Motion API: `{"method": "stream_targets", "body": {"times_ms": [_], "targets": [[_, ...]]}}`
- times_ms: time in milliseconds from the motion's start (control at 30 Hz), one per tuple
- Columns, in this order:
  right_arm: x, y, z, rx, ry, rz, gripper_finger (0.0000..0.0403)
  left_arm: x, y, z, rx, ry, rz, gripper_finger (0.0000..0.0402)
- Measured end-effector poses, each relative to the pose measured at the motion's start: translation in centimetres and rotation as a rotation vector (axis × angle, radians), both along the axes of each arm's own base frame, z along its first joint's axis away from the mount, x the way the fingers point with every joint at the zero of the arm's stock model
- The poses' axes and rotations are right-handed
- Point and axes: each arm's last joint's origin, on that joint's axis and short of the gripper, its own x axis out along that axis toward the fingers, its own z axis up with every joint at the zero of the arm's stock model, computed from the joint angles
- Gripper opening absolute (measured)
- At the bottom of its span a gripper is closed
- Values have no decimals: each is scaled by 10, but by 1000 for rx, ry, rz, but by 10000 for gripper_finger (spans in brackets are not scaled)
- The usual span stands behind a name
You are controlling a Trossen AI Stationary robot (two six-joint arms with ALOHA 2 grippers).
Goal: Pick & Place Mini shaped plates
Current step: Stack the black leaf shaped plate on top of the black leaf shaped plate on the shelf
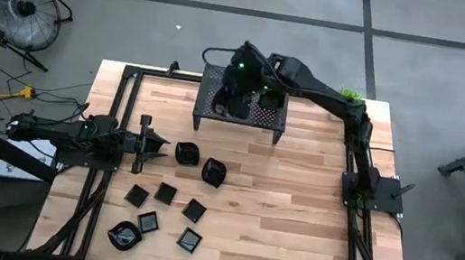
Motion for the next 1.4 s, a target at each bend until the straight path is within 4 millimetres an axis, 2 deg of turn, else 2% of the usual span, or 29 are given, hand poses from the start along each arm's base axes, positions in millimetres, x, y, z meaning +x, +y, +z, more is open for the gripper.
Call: {"method": "stream_targets", "body": {"times_ms": [100, 167, 300, 533, 633, 733, 833, 1000, 1200, 1267, 1400], "targets": [[-1, -7, -6, 118, -38, -214, 0, 0, 0, 0, 0, 0, 0, 170], [-2, -10, -8, 205, -59, -293, 0, 0, 0, 0, 0, 0, 0, 170], [-1, -9, -7, 319, -111, -355, 0, 0, 0, 0, 0, 0, 0, 170], [8, 10, -7, 397, -164, -456, 0, 0, 0, 0, 0, 0, 0, 170], [17, 20, -20, 366, -182, -467, 0, 0, 0, 0, 0, 0, 0, 170], [24, 28, -43, 380, -178, -466, 0, 0, 0, 0, 0, 0, 0, 170], [25, 33, -58, 384, -270, -523, 0, 0, 0, 0, 0, 0, 0, 170], [-8, 35, -57, 253, -463, -725, 0, 0, 0, 0, 0, 0, 0, 170], [-53, 46, -53, 262, -737, -865, 0, 0, 0, 0, 0, 0, 0, 170], [-62, 52, -55, 245, -834, -892, 0, 0, 0, 0, 0, 0, 0, 170], [-68, 60, -74, 223, -987, -926, 0, 0, 0, 0, 0, 0, 0, 170]]}}
